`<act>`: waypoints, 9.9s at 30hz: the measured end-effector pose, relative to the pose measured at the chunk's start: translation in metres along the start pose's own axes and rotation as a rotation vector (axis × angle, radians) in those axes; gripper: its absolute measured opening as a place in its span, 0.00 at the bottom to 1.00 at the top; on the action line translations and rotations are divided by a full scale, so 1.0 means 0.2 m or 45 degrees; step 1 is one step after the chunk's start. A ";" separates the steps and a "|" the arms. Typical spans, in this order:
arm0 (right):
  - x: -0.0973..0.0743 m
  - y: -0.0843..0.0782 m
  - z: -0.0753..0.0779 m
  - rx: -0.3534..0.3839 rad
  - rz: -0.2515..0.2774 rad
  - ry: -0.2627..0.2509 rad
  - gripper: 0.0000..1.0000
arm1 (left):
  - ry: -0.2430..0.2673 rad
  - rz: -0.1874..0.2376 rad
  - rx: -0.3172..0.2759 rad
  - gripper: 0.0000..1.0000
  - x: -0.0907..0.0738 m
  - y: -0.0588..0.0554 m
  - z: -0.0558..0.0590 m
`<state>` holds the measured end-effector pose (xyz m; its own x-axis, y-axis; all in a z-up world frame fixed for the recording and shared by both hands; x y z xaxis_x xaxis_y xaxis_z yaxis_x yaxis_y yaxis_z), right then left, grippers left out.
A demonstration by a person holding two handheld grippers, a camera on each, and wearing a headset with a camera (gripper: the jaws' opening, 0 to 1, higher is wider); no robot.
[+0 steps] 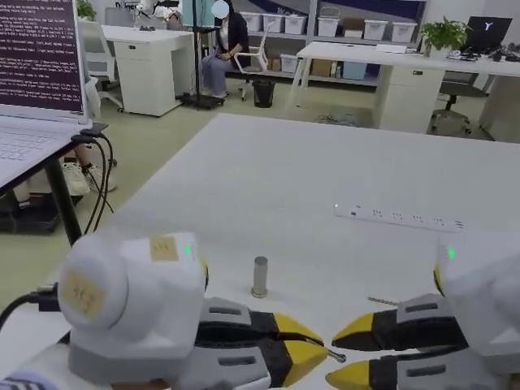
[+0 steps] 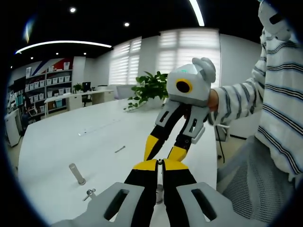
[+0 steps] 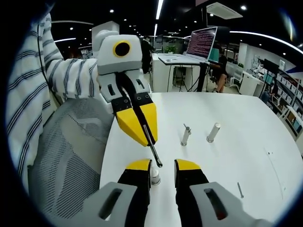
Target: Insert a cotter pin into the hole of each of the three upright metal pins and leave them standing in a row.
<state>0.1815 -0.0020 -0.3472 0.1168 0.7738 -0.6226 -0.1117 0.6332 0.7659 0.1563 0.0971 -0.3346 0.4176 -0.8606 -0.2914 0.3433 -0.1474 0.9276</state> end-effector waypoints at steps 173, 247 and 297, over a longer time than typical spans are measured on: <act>0.20 -0.31 -0.15 0.088 -0.166 0.065 0.24 | 0.052 -0.324 -0.086 0.45 0.06 -0.35 -0.01; 0.36 -0.25 -0.10 -0.049 -0.050 0.020 0.09 | 0.449 -0.187 -0.352 0.99 -0.20 -0.47 0.01; 0.33 -0.41 0.32 0.083 -0.078 -0.170 0.09 | 0.475 -0.258 -0.423 0.95 -0.22 -0.54 0.00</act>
<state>0.2616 -0.0045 -0.4412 0.2519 0.7212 -0.6453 -0.0362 0.6733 0.7385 0.1014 0.1509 -0.4228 0.5651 -0.5903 -0.5764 0.6707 -0.0782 0.7376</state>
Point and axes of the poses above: the centre of the closed fingertips' face, and the gripper's own axes: x roughly forward along the fingers, z roughly to its right, y roughly out of its top, the point moved 6 cm from there along -x, roughly backward along the fingers, and after that the axes turned 9 degrees about -x, right-handed, at the moved point
